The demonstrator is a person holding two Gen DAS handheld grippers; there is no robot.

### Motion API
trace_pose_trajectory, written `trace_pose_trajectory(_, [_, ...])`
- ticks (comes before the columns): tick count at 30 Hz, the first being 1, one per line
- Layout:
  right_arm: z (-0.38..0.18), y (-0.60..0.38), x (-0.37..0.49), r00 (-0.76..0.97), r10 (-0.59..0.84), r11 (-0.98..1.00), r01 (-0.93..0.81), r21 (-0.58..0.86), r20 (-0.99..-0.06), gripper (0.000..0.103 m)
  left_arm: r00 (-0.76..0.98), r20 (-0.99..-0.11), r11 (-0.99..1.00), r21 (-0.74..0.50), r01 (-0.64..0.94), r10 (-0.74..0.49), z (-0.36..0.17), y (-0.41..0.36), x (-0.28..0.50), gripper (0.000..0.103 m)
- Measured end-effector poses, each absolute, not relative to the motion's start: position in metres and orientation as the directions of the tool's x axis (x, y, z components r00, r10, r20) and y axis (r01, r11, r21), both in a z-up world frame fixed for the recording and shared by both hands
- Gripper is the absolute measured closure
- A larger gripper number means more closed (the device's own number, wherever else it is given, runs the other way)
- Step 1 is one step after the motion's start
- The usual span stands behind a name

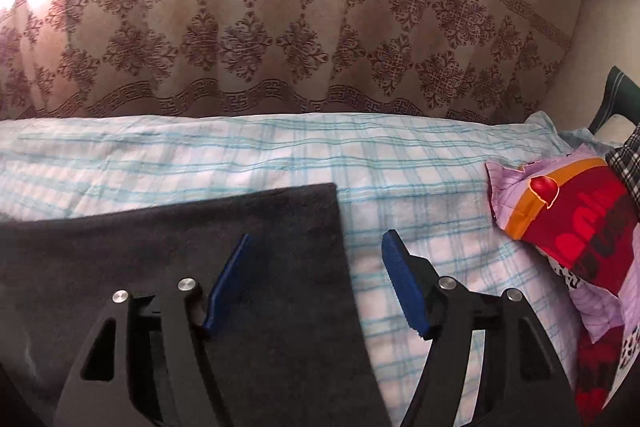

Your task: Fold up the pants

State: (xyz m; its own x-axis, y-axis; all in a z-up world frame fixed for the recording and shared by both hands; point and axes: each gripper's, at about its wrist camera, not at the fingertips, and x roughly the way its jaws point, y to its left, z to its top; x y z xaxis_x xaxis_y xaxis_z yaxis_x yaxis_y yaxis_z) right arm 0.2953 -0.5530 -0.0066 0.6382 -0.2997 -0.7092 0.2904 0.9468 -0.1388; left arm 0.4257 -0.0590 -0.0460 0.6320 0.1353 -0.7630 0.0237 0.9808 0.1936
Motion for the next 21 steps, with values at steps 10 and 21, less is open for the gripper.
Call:
trace_pose_trajectory(10, [-0.045, -0.458, 0.222, 0.574, -0.12, 0.99, 0.135, -0.05, -0.81, 0.031, 0.606, -0.791, 0.971, 0.075, 0.229, -0.082, -0.029, -0.072, 0.294, 0.002])
trace_pose_trajectory(21, [-0.048, -0.455, 0.207, 0.562, -0.126, 0.983, 0.181, -0.026, -0.817, 0.027, 0.578, -0.816, 0.992, 0.045, 0.116, -0.031, -0.07, -0.039, 0.289, 0.002])
